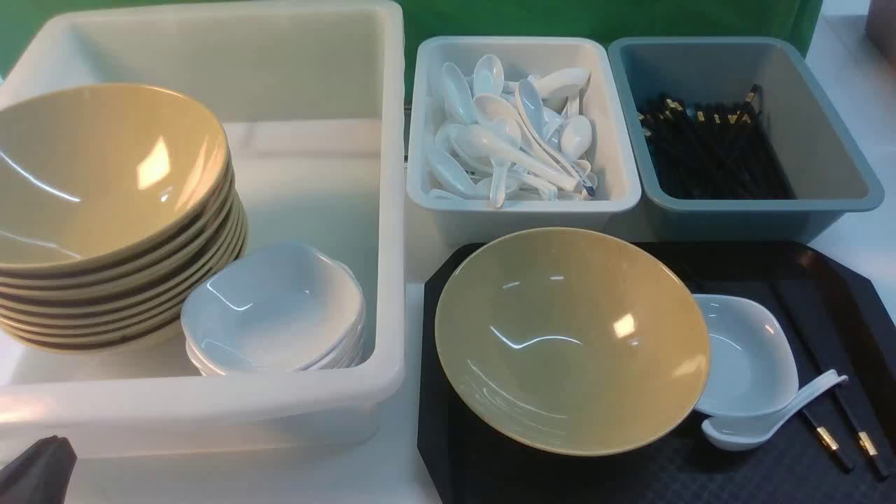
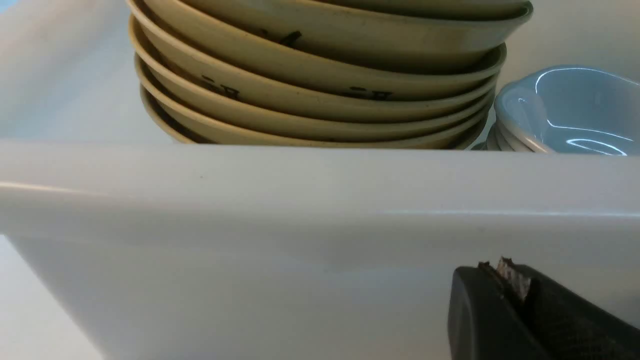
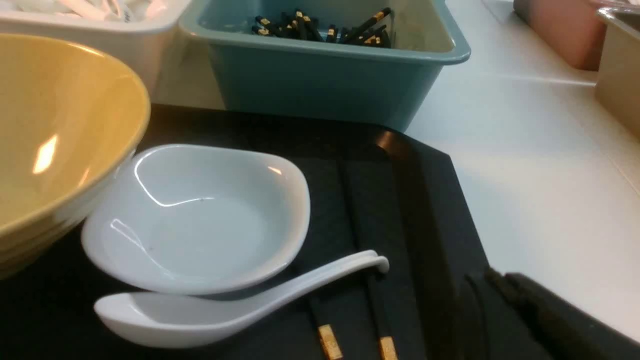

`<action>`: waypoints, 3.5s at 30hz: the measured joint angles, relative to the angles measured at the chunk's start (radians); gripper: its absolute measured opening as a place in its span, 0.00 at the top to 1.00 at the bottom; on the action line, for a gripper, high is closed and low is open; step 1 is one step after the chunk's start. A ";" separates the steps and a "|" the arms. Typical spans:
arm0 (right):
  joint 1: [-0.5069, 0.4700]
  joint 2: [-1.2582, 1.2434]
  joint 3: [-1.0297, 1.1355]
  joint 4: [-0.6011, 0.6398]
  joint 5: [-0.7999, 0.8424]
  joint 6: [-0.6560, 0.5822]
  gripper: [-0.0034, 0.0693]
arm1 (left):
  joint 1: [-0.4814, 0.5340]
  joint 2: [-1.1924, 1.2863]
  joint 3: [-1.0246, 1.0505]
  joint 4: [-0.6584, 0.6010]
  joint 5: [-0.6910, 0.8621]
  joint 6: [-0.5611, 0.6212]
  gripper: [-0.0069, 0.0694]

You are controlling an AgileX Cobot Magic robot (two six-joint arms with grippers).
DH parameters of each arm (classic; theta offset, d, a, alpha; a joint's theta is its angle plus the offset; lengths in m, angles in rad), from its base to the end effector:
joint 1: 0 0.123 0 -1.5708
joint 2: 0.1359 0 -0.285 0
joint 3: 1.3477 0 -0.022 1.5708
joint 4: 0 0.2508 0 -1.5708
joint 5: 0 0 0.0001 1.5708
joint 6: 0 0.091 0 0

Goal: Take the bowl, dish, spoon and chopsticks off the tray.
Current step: Use the left arm to grab the yellow noodle bowl on the left

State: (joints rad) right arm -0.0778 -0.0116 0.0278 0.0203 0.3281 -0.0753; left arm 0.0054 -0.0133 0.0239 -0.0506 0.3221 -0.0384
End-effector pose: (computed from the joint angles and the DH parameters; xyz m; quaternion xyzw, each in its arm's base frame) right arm 0.0537 -0.0036 0.1748 0.0066 0.7919 -0.0383 0.6094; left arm 0.0538 -0.0012 0.1768 -0.0312 0.7876 -0.0312 0.6146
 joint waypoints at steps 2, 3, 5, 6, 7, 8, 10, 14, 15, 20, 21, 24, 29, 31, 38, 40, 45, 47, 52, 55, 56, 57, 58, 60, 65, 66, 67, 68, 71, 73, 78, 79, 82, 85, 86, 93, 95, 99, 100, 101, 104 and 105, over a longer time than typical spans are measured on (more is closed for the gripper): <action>0.000 0.000 0.000 0.000 0.000 0.000 0.85 | 0.000 0.000 0.000 0.000 0.000 0.000 0.92; 0.000 0.000 0.000 0.000 0.000 0.000 0.85 | 0.000 0.000 0.000 0.000 0.000 0.000 0.92; 0.000 0.000 0.000 0.000 0.000 0.000 0.85 | 0.000 0.000 0.000 0.000 0.000 0.000 0.92; 0.000 0.000 0.000 0.000 0.000 0.000 0.85 | 0.000 0.000 0.000 0.000 0.000 0.000 0.92; 0.000 0.000 0.000 0.000 0.000 0.000 0.85 | 0.000 0.000 0.000 0.000 0.000 0.000 0.92; 0.000 0.000 0.000 0.000 0.000 0.000 0.84 | 0.000 0.000 0.000 0.000 0.000 0.000 0.92; 0.000 0.000 0.000 0.000 0.000 0.000 0.84 | 0.000 0.000 0.000 0.000 0.000 0.000 0.92; 0.000 0.000 0.000 0.000 0.000 0.000 0.84 | 0.000 0.000 0.000 0.000 0.000 0.000 0.92; 0.000 0.000 0.000 0.000 0.000 0.000 0.84 | 0.000 0.000 0.000 0.000 0.000 0.000 0.92; 0.000 0.000 0.000 0.000 0.000 0.000 0.82 | 0.000 0.000 0.000 0.000 0.000 0.000 0.92; 0.000 0.000 0.000 0.000 0.000 0.000 0.82 | 0.000 0.000 0.000 0.000 0.000 0.000 0.92; 0.000 0.000 0.000 0.000 0.000 0.000 0.82 | 0.000 0.000 0.000 0.003 0.000 0.001 0.92; 0.000 0.000 0.000 0.000 0.000 0.000 0.81 | 0.000 0.000 0.000 0.015 -0.003 0.004 0.92; 0.000 0.000 0.000 0.000 0.000 0.000 0.81 | 0.000 0.000 0.000 0.015 -0.003 0.005 0.92; 0.000 0.000 0.000 0.000 0.000 -0.006 0.80 | 0.000 0.000 0.000 0.018 -0.003 0.007 0.92; 0.000 0.000 0.000 0.000 -0.006 -0.009 0.80 | 0.000 0.000 0.000 0.023 -0.005 0.007 0.92; 0.000 0.000 0.000 0.000 -0.048 -0.012 0.80 | 0.000 0.000 0.002 0.022 -0.047 0.007 0.92; 0.000 0.000 0.000 0.000 -0.115 -0.013 0.80 | 0.000 0.000 0.002 0.021 -0.122 0.007 0.92; 0.000 0.000 0.000 0.000 -0.494 -0.019 0.79 | 0.000 0.000 0.002 0.019 -0.560 0.007 0.92; 0.000 0.000 0.000 0.000 -0.766 0.029 0.78 | 0.000 0.000 0.002 0.019 -0.843 0.007 0.92; 0.000 0.000 0.000 0.000 -0.816 0.063 0.77 | 0.000 0.000 0.002 0.019 -0.904 0.005 0.92; 0.000 0.000 0.000 0.000 -0.883 0.133 0.77 | 0.000 0.000 0.002 0.019 -0.963 0.001 0.92; 0.000 0.000 0.000 0.000 -0.925 0.188 0.77 | 0.000 0.000 0.002 0.019 -1.035 -0.010 0.92; 0.000 0.000 0.000 0.002 -1.010 0.332 0.77 | 0.000 -0.002 0.002 0.020 -1.149 -0.044 0.92; 0.000 0.016 0.000 0.003 -0.979 0.601 0.76 | 0.000 -0.002 -0.012 0.019 -1.107 -0.077 0.92; 0.000 0.032 0.000 0.003 -0.976 0.652 0.76 | 0.000 -0.002 -0.041 0.019 -1.051 -0.088 0.92; 0.000 0.054 -0.003 0.002 -0.971 0.690 0.76 | 0.000 -0.002 -0.086 0.019 -0.950 -0.109 0.92; 0.000 0.058 -0.004 0.000 -0.966 0.696 0.76 | 0.000 -0.002 -0.097 0.019 -0.932 -0.112 0.92; 0.000 0.137 -0.133 -0.109 -0.853 0.703 0.76 | 0.000 0.069 -0.352 0.017 -0.596 -0.122 0.92; 0.000 0.175 -0.217 -0.208 -0.784 0.695 0.76 | 0.000 0.133 -0.452 0.017 -0.487 -0.110 0.92; 0.000 0.346 -0.464 -0.398 -0.470 0.684 0.76 | -0.005 0.377 -0.630 0.017 -0.341 -0.089 0.92; 0.000 0.391 -0.503 -0.407 -0.382 0.683 0.76 | -0.014 0.428 -0.654 0.017 -0.289 -0.088 0.92; 0.000 0.457 -0.538 -0.411 -0.221 0.683 0.76 | -0.060 0.558 -0.723 0.000 -0.128 -0.087 0.92; 0.000 0.514 -0.543 -0.390 -0.019 0.683 0.75 | -0.153 0.705 -0.803 -0.048 0.065 -0.041 0.92; 0.000 0.525 -0.543 -0.383 0.031 0.683 0.75 | -0.183 0.750 -0.823 -0.063 0.107 -0.015 0.92; 0.000 0.572 -0.543 -0.325 0.337 0.619 0.74 | -0.435 1.050 -0.999 -0.272 0.310 0.227 0.92; 0.005 0.579 -0.543 -0.300 0.389 0.576 0.74 | -0.475 1.136 -1.056 -0.322 0.354 0.273 0.92; 0.038 0.589 -0.542 -0.197 0.464 0.422 0.74 | -0.541 1.327 -1.229 -0.392 0.467 0.339 0.92; 0.040 0.589 -0.542 -0.174 0.473 0.394 0.73 | -0.549 1.357 -1.256 -0.397 0.495 0.343 0.92; 0.046 0.589 -0.542 -0.145 0.489 0.359 0.73 | -0.558 1.412 -1.309 -0.402 0.519 0.343 0.92; 0.054 0.589 -0.542 -0.119 0.505 0.305 0.72 | -0.565 1.525 -1.416 -0.402 0.555 0.342 0.92; 0.057 0.589 -0.542 -0.118 0.510 0.293 0.72 | -0.565 1.558 -1.449 -0.400 0.562 0.342 0.91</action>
State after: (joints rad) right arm -0.0213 0.5773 -0.5143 -0.0976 0.8378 0.2176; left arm -0.5594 1.5445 -1.4246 -0.4510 0.8839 0.3035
